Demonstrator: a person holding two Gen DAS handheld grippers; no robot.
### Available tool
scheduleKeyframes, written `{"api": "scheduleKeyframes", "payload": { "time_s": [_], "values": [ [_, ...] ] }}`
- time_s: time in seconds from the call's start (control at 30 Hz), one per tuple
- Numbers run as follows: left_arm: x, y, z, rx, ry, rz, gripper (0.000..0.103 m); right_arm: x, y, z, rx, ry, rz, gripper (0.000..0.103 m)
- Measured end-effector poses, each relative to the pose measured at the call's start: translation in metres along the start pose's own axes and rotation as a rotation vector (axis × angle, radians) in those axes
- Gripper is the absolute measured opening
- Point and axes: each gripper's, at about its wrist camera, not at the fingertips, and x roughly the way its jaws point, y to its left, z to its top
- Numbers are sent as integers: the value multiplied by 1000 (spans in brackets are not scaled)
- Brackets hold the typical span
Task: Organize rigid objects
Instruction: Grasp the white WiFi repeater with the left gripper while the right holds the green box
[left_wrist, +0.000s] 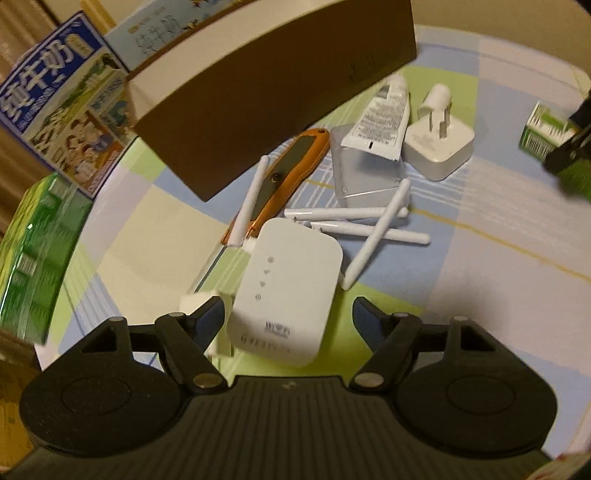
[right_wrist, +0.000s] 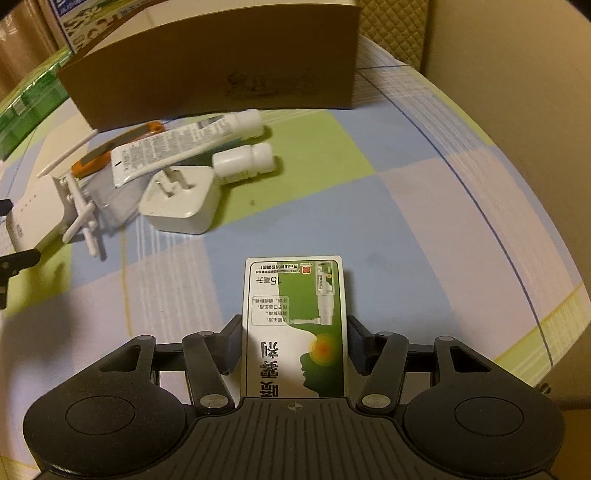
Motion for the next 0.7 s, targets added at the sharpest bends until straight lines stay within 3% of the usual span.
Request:
{"api": "scheduleKeyframes", "payload": {
  "time_s": [0.17, 0.37, 0.5, 0.6, 0.7],
  "values": [
    [12, -1, 6, 26, 8, 15, 59, -1, -11, 1, 24, -2, -6, 53],
    [6, 8, 2, -84, 38, -39, 59, -1, -15, 3, 29, -3, 1, 53],
    [-3, 18, -7, -312, 114, -107, 58, 0, -15, 2, 2, -12, 9, 53],
    [-10, 27, -22, -547, 174, -173, 58, 0, -16, 3, -14, -16, 16, 53],
    [-20, 21, -35, -649, 189, -187, 59, 0, -16, 3, -22, -18, 21, 53]
  ]
}}
